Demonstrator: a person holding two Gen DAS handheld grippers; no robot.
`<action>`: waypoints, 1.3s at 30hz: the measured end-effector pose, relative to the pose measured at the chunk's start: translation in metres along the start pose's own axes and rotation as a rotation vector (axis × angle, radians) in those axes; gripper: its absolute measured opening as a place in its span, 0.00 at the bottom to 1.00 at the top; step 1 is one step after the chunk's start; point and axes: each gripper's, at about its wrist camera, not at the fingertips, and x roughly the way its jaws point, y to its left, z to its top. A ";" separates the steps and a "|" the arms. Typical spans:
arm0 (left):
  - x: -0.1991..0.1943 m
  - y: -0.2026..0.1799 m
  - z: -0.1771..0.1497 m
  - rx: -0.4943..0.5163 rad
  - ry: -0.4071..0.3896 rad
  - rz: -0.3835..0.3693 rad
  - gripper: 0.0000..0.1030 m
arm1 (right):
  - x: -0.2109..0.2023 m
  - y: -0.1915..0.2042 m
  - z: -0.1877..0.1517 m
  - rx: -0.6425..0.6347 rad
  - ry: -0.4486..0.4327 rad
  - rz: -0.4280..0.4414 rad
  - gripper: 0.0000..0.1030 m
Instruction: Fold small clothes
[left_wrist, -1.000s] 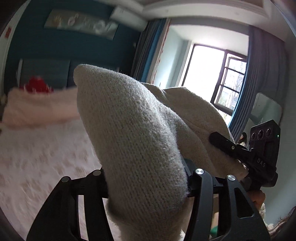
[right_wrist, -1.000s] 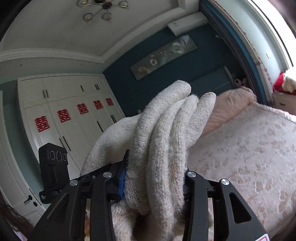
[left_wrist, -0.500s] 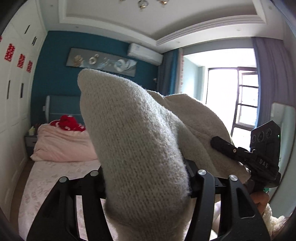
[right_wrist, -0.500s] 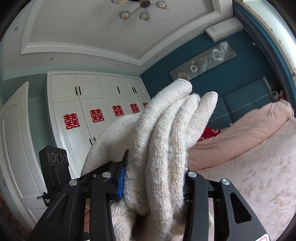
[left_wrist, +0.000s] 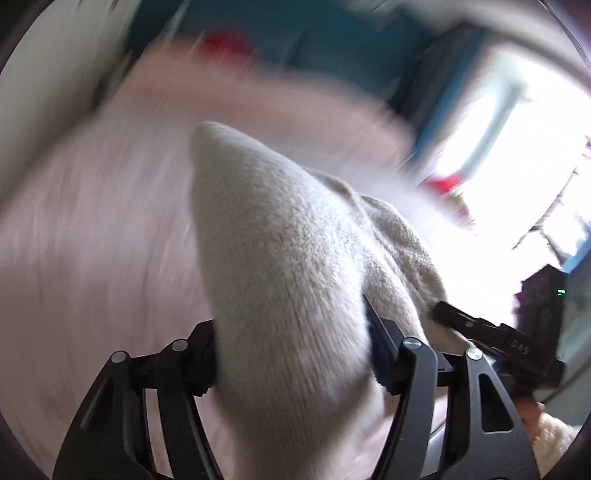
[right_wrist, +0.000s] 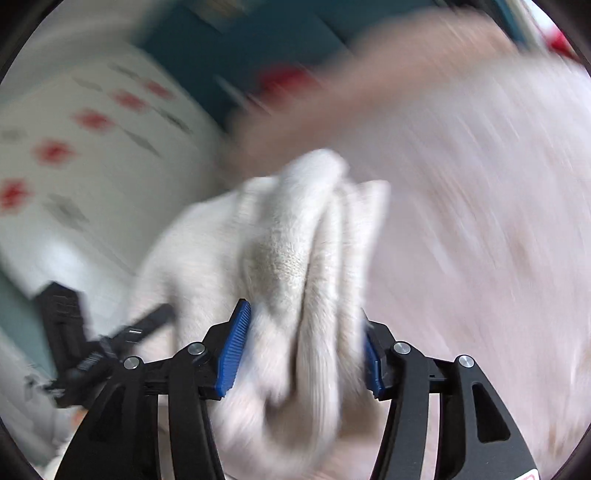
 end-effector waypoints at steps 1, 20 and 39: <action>0.022 0.016 -0.022 -0.054 0.086 0.067 0.50 | 0.001 -0.014 -0.012 0.039 0.011 0.016 0.45; 0.013 0.038 -0.045 -0.105 0.093 0.095 0.55 | -0.001 0.037 -0.004 -0.151 0.082 -0.005 0.28; 0.023 0.029 -0.036 -0.029 0.118 0.085 0.53 | 0.035 0.019 -0.004 -0.128 0.211 -0.058 0.43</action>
